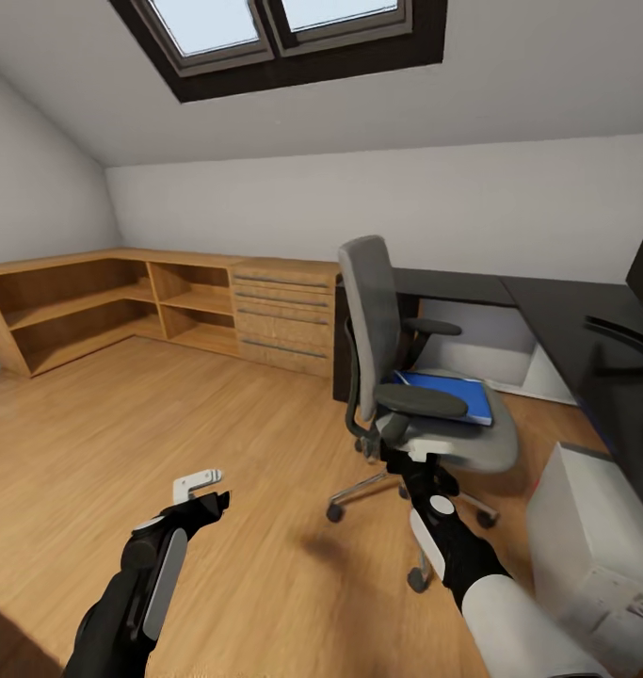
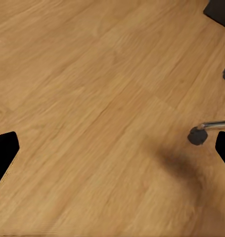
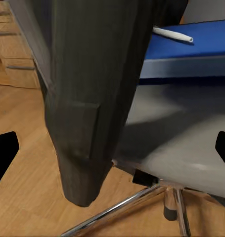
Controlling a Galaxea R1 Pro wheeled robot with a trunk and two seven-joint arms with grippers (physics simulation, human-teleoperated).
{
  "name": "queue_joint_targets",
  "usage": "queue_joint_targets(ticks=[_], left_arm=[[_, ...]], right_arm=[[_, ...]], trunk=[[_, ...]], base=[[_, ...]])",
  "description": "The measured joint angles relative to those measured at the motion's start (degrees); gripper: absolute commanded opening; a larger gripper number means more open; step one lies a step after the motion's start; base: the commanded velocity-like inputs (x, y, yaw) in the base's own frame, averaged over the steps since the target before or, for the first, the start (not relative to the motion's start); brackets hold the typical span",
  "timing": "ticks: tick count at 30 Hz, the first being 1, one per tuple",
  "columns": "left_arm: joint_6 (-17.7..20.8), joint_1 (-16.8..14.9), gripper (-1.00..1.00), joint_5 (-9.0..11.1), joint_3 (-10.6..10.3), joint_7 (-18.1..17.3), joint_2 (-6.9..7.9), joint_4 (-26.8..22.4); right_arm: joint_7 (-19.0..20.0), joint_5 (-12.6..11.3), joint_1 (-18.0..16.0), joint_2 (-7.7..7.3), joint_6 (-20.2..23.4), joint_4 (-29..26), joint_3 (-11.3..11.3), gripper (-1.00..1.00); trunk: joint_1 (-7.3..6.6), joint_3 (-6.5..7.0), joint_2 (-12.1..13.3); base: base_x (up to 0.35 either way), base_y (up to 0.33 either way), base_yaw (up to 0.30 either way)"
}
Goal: In the bedroom, organize the workspace by keeping the computer under the desk, ensuring the monitor is on the desk, placing the keyboard on the desk next to the monitor, placing the mouse on the desk next to the keyboard, moving the folder from the swivel chair onto the desk next to the mouse, stacking the notebook on top of the folder with the pen on top of the notebook, and positioning the swivel chair next to the desk.
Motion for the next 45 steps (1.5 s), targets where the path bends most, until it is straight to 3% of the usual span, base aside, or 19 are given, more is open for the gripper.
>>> queue_joint_targets(ticks=[11,31,45], left_arm=[[-0.07,0.00,1.00,-0.01,0.00,0.00,0.00,0.41],[-0.09,0.00,1.00,-0.01,-0.07,0.09,-0.05,0.43],[-0.01,0.00,1.00,-0.01,-0.09,0.00,-0.02,0.43]], right_arm=[[0.00,0.00,0.00,-0.09,0.00,0.00,-0.04,1.00],[0.01,0.08,0.00,-0.02,0.00,-0.01,0.07,1.00],[0.01,0.08,0.00,-0.09,0.00,-0.01,0.08,1.00]], trunk=[[-0.02,0.00,0.00],[0.00,0.00,0.00],[0.02,0.00,0.00]], base=[[0.085,0.041,0.241],[0.057,0.064,0.006],[-0.242,0.000,-0.001]])
